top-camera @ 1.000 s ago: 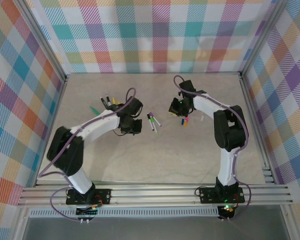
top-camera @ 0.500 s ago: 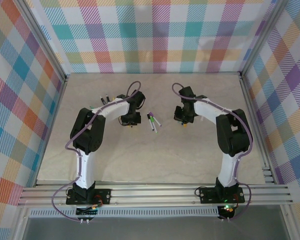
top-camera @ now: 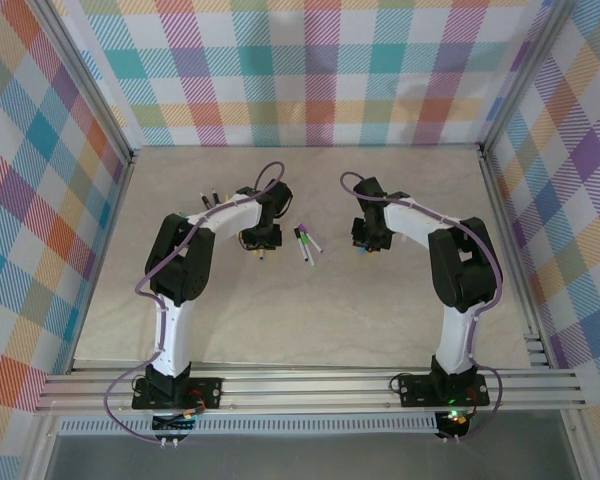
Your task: Open the pen caps
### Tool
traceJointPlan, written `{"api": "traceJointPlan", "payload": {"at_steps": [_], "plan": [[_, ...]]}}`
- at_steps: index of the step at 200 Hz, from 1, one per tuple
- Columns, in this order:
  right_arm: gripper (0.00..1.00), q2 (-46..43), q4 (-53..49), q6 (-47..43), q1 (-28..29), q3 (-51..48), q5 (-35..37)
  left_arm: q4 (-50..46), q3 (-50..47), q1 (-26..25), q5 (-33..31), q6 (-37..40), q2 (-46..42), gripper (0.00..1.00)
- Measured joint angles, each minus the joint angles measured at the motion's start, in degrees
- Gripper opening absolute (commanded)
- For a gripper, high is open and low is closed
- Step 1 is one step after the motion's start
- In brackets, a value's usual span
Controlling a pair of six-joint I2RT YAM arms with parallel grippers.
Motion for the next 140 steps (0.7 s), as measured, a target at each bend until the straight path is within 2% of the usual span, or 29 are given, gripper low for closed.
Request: {"api": "traceJointPlan", "payload": {"at_steps": [44, 78, 112, 140], "plan": [[0.29, 0.0, -1.2, 0.0, 0.4, 0.0, 1.5, -0.2, 0.0, 0.0, -0.1, -0.3, -1.8, 0.28], [0.29, -0.8, -1.6, 0.0, 1.2, -0.4, 1.9, 0.4, -0.9, -0.8, 0.1, -1.1, -7.2, 0.3], [0.3, -8.3, -1.4, 0.2, 3.5, -4.3, 1.7, 5.5, -5.8, -4.0, 2.4, -4.6, -13.7, 0.35], [0.35, -15.2, -0.3, 0.8, 5.0, -6.9, 0.7, 9.2, -6.9, -7.7, 4.1, -7.4, -12.9, 0.41]]}}
